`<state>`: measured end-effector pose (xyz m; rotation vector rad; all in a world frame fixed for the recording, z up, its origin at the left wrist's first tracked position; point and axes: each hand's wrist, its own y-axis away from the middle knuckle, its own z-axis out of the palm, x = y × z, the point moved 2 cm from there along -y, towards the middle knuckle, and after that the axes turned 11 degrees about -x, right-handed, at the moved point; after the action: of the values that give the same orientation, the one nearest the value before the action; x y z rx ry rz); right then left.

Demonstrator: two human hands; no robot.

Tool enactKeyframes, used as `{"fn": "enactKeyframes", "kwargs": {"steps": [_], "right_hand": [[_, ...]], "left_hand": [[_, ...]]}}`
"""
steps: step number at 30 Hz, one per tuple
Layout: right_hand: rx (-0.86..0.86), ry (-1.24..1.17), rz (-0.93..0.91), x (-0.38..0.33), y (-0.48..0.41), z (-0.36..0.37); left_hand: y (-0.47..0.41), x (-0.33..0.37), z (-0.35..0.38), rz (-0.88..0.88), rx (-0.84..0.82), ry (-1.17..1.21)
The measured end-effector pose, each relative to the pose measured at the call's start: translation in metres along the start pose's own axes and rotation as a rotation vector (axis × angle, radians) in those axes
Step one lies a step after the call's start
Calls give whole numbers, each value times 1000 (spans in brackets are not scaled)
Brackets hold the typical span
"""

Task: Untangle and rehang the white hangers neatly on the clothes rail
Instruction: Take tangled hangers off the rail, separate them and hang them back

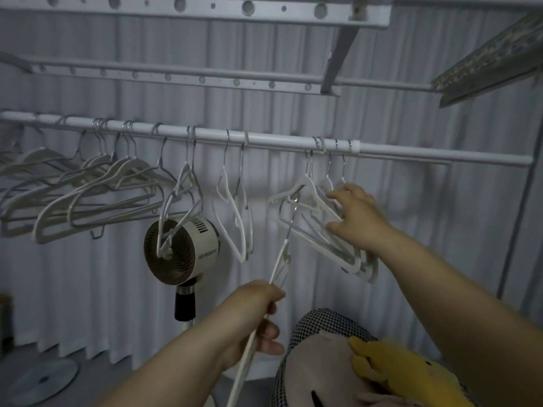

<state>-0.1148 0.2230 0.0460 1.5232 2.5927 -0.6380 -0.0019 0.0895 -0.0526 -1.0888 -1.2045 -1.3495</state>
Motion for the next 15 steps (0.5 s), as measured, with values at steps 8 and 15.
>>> {"fn": "enactKeyframes", "kwargs": {"steps": [8, 15], "right_hand": [[-92, -120, -15, 14, -3, -5], [-99, -31, -51, 20, -5, 0]], "left_hand": [[-49, 47, 22, 101, 110, 82], [-78, 79, 14, 130, 146, -13]]}}
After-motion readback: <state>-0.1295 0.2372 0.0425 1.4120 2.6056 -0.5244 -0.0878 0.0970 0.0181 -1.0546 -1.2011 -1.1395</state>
